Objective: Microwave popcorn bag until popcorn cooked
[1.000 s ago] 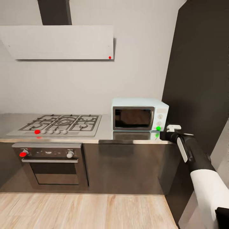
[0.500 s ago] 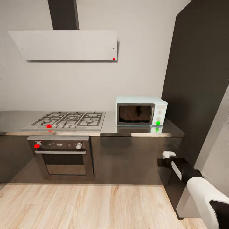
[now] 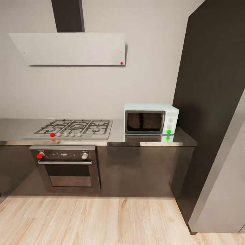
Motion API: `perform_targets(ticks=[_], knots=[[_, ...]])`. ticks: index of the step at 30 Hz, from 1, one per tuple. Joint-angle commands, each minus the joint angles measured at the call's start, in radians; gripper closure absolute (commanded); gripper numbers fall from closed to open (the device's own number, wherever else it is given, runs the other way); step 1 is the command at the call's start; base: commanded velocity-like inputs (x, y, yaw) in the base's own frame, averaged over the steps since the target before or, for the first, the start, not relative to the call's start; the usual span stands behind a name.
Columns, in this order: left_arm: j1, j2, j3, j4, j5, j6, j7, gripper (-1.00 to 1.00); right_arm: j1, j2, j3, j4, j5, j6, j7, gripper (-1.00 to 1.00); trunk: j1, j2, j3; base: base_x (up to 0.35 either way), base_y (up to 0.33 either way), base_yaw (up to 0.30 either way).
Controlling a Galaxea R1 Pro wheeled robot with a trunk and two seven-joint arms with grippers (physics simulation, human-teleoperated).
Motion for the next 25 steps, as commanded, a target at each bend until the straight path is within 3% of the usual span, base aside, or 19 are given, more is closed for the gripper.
perform_targets(ticks=[1, 3, 6, 8, 14, 15, 25], knots=[[-0.001, 0.005, -0.009, 0.001, 0.005, 0.0, 0.004, -1.0, 0.023, 0.005, -0.01, 0.001, 0.009, -0.016, -0.005, 1.0, 0.0, -0.001, -0.001, 0.0, 0.0, 0.0], [-0.001, 0.017, -0.01, 0.001, 0.001, 0.006, 0.004, -1.0, 0.036, 0.008, -0.01, 0.001, 0.007, -0.03, -0.009, 1.0, 0.0, -0.001, -0.001, 0.0, 0.0, 0.0], [-0.001, 0.028, -0.014, 0.001, -0.009, 0.099, 0.003, -1.0, 0.045, 0.009, -0.012, 0.001, 0.004, -0.048, -0.012, 1.0, 0.0, -0.001, 0.0, 0.0, 0.0, 0.018], [-0.001, 0.028, -0.015, 0.001, -0.014, 0.122, 0.003, -1.0, 0.047, 0.01, -0.012, 0.001, 0.004, -0.061, -0.011, 1.0, 0.0, -0.001, 0.0, 0.0, 0.0, 0.017], [0.011, 0.028, -0.016, -0.002, -0.03, 0.081, 0.004, -1.0, 0.048, 0.017, -0.011, 0.002, 0.003, -0.067, -0.011, 1.0, 0.0, -0.001, 0.001, 0.0, 0.0, 0.002], [0.012, 0.028, -0.017, -0.009, -0.034, 0.071, -0.005, -1.0, 0.12, 0.106, -0.047, -0.007, -0.03, -0.149, -0.015, 1.0, 0.0, -0.001, 0.001, 0.0, 0.0, 0.0], [0.012, 0.028, -0.017, -0.009, -0.034, 0.071, -0.005, -1.0, 0.12, 0.106, -0.047, -0.007, -0.03, -0.149, -0.015, 1.0, 0.0, -0.001, 0.001, 0.0, 0.0, 0.0]])
